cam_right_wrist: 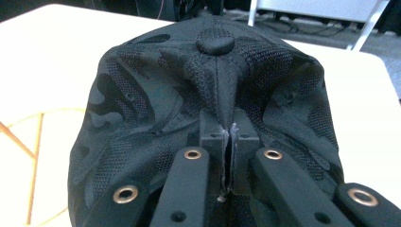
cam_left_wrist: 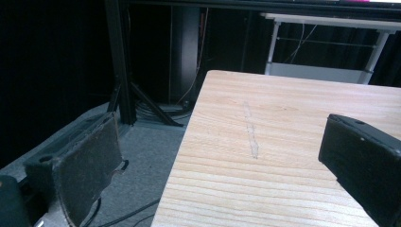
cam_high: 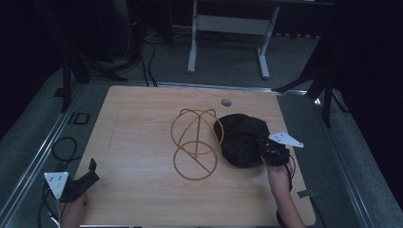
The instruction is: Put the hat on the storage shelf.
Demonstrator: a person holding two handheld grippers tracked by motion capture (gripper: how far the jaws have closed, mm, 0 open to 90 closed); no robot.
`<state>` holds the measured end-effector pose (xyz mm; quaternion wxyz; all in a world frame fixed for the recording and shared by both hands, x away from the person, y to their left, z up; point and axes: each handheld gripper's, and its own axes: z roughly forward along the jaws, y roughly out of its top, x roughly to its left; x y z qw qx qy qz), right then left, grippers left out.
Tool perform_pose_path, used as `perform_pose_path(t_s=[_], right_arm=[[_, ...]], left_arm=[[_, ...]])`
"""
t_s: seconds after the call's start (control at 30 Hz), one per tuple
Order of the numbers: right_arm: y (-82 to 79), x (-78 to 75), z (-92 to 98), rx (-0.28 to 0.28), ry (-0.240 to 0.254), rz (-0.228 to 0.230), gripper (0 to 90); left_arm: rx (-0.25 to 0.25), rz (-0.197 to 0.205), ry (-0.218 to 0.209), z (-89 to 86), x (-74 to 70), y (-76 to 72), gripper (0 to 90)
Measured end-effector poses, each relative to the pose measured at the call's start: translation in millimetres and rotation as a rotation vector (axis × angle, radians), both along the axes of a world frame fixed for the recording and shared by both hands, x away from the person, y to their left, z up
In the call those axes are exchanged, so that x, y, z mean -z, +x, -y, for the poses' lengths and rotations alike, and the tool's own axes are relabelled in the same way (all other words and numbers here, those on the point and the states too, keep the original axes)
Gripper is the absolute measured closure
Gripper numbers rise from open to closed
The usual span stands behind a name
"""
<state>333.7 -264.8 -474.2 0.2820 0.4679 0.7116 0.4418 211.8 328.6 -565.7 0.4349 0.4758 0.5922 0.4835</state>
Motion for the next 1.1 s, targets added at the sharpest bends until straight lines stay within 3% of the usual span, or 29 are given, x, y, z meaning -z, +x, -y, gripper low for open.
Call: perform_pose_path(t_s=[0.33, 0.63, 1.1], right_arm=[[-7.5, -33.3, 11.7, 0.034, 0.034, 0.071, 87.4], [-18.0, -67.7, 17.7, 0.054, 0.056, 0.163, 87.4], [-30.9, -136.9, 13.4, 0.031, 0.083, 0.283, 87.3]], left_arm=[[0.0, -0.001, -0.001, -0.2, -0.1, -0.1, 0.5], [0.0, -0.001, -0.001, -0.1, 0.0, 0.0, 0.5], [-0.001, -0.003, -0.002, -0.2, -0.1, -0.1, 0.5]])
